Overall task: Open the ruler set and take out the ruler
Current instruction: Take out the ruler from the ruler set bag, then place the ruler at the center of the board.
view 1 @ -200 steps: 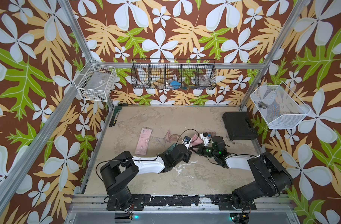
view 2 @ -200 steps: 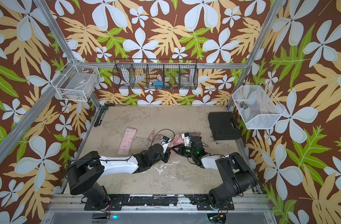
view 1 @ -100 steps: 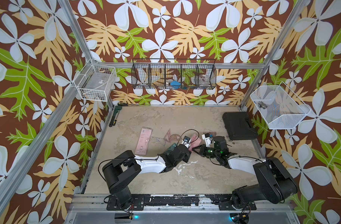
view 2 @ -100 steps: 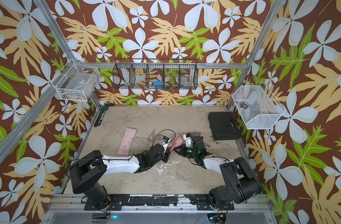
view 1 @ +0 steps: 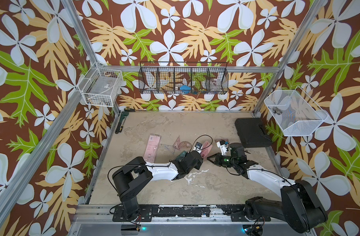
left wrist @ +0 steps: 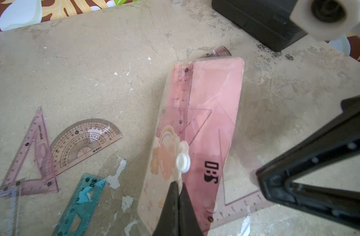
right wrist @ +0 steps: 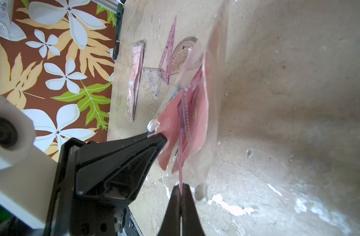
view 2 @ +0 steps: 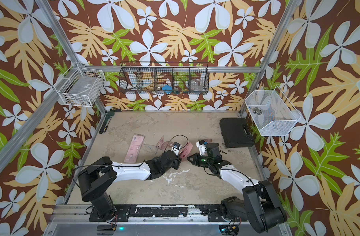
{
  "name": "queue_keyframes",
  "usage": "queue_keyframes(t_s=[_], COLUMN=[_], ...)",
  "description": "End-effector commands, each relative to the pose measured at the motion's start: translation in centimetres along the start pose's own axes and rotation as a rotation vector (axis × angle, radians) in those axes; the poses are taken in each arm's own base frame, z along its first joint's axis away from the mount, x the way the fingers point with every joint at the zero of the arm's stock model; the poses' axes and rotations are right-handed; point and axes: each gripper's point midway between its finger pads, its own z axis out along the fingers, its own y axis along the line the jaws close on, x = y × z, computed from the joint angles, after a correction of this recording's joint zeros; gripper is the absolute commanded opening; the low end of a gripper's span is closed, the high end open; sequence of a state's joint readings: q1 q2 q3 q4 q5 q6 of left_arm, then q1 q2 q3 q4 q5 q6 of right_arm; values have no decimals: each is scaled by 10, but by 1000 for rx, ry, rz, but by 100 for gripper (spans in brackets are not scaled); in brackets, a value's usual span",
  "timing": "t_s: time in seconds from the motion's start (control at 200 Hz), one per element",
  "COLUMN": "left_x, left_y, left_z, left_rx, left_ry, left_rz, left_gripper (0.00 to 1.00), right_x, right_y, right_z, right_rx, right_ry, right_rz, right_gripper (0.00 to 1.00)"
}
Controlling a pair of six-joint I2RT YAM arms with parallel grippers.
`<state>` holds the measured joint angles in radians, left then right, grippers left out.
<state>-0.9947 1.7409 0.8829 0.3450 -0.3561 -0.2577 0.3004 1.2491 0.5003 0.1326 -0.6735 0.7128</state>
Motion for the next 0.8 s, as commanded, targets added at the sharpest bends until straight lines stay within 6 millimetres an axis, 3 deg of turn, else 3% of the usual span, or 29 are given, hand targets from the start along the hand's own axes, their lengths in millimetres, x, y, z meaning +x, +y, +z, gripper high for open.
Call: queue_keyframes(t_s=[0.0,0.205,0.47,0.691,0.796], left_x=[-3,-1,-4,-4,-3], left_y=[4,5,9,9,7], left_z=[1,5,7,7,6], left_rx=[-27,-46,-61,-51,-45], left_ry=[-2,10,9,11,15], left_rz=[0,13,9,-3,-1], left_gripper=[0,0,0,0,0], right_x=[10,12,16,-34,-59], right_y=[-2,14,17,8,-16], right_z=[-6,-21,-42,-90,-106], right_rx=[23,-12,-12,-22,-1], right_ry=[37,39,25,-228,-358], right_rz=[-33,-97,-144,-80,29], right_gripper=[0,0,0,0,0])
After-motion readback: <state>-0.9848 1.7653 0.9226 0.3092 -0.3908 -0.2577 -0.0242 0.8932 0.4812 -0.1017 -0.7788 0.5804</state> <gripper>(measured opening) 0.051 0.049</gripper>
